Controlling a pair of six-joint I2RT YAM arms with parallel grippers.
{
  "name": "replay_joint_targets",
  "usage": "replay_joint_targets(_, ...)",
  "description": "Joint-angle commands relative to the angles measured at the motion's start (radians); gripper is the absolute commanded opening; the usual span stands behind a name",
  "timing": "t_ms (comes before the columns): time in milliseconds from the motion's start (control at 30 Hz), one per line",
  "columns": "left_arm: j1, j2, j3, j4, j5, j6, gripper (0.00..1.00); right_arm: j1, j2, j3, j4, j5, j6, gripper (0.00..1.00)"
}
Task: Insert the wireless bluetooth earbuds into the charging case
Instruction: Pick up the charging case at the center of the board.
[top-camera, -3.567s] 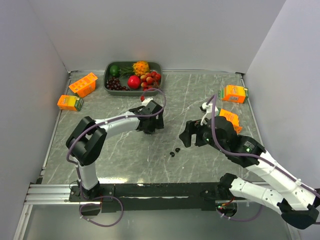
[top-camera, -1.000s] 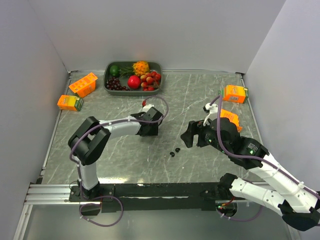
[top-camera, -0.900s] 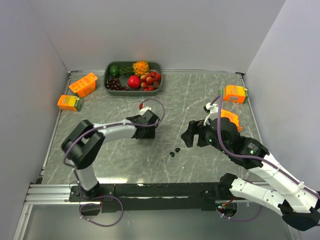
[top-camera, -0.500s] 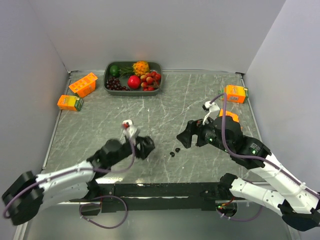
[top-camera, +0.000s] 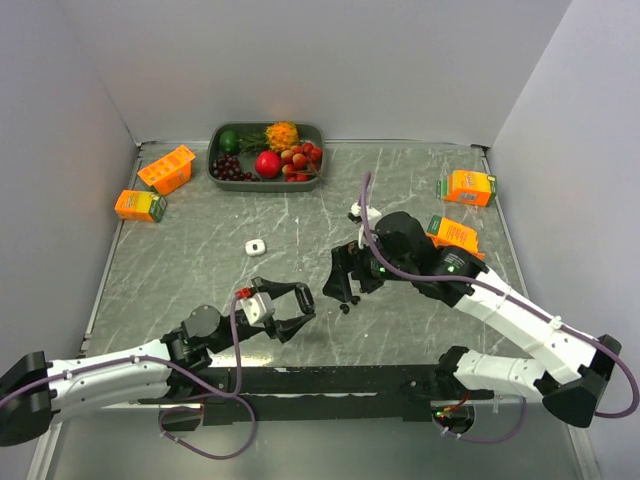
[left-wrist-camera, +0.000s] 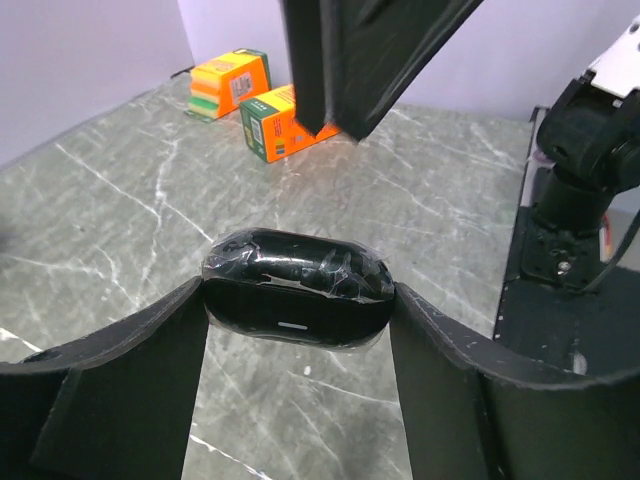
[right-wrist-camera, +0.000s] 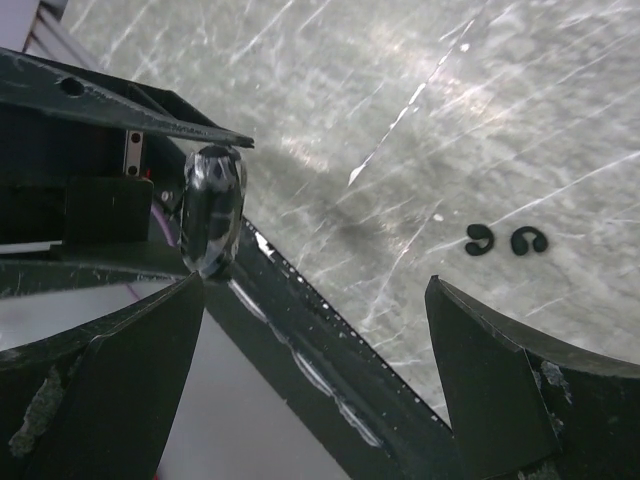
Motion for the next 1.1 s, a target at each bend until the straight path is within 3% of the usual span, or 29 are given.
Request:
replay_joint_targets(0,-0.054,0.022,0.085,-0.035,-0.084,0.126,0.01,0.016,0.023,0.082,0.061,-0.049,-0.016,0.99)
replay_joint_targets(333,-0.093,0.092,0.111,-0.021,-0.117,0.144,0.01,0.072,0.1,0.116,0.055,-0.048,-0.016,0.99)
replay_joint_targets(1067,-0.116,0.01,0.114,-0.05,-0.145,0.146,0.01,0.085,0.184,0.085,0.021,-0.002,-0.009,0.96)
